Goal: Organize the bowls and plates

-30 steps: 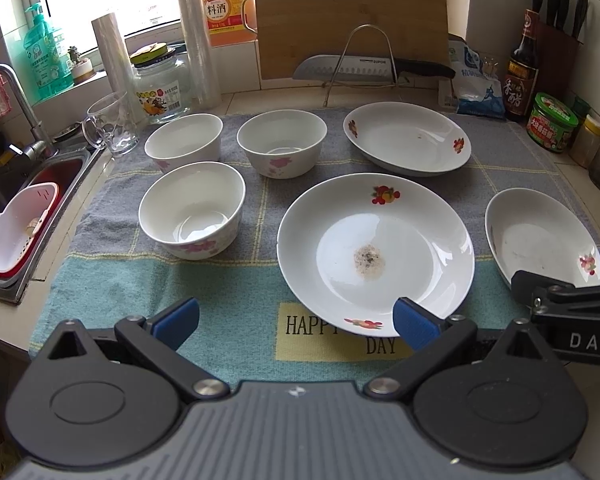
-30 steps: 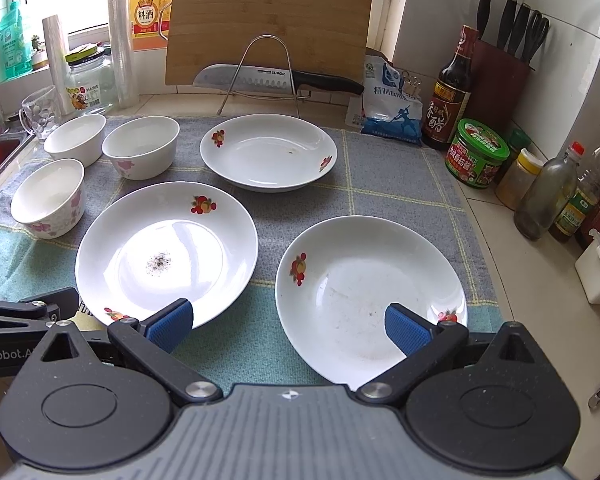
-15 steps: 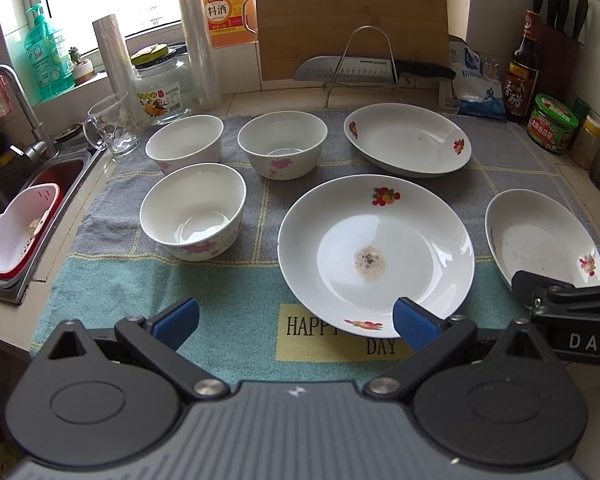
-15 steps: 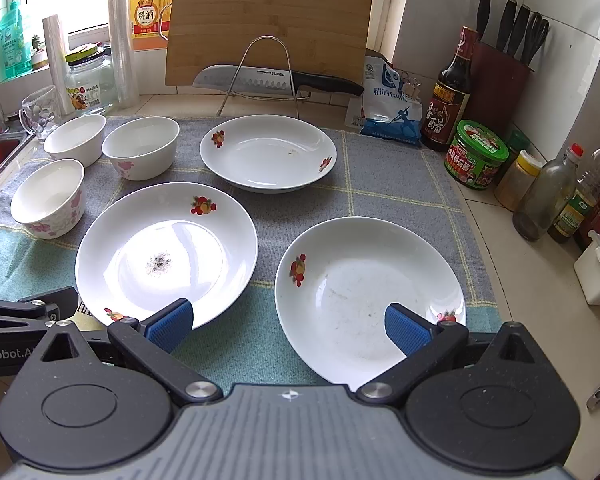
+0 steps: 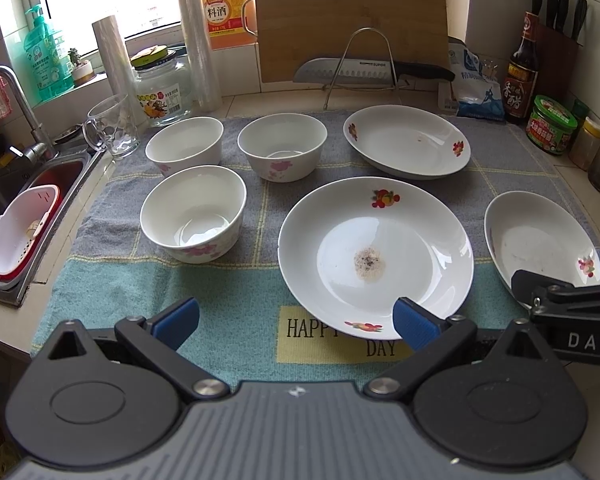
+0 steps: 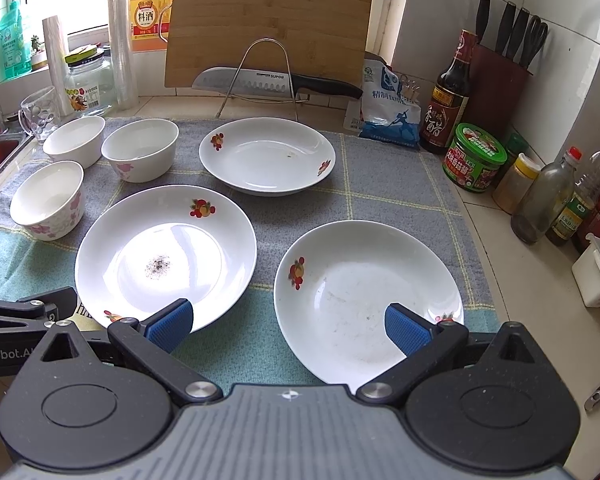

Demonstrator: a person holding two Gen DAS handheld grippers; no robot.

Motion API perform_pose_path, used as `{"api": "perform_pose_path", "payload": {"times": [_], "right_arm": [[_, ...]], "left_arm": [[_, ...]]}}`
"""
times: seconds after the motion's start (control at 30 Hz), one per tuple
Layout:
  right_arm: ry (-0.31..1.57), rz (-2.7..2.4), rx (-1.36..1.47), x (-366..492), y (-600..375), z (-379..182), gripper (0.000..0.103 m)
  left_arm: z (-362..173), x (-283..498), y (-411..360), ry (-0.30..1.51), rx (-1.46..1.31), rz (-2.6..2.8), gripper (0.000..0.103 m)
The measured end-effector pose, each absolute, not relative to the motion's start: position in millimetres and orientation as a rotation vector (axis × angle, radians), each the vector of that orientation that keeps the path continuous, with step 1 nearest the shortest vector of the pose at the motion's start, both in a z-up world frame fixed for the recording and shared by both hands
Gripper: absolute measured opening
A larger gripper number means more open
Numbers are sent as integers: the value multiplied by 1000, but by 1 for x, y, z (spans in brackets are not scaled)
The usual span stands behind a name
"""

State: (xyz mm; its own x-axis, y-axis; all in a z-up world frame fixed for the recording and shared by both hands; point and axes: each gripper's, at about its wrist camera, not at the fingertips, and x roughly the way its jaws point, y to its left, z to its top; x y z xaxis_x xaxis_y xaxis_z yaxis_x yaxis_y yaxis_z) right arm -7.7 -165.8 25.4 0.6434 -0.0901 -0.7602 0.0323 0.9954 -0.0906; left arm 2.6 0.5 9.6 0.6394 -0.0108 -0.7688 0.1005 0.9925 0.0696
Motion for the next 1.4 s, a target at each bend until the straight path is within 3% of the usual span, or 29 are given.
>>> {"api": "perform_pose_path", "payload": {"times": [1.4], "right_arm": [[811, -144, -76, -26, -136, 32, 103]], "left_arm": [[11, 1, 35, 802, 114, -216, 102]]}}
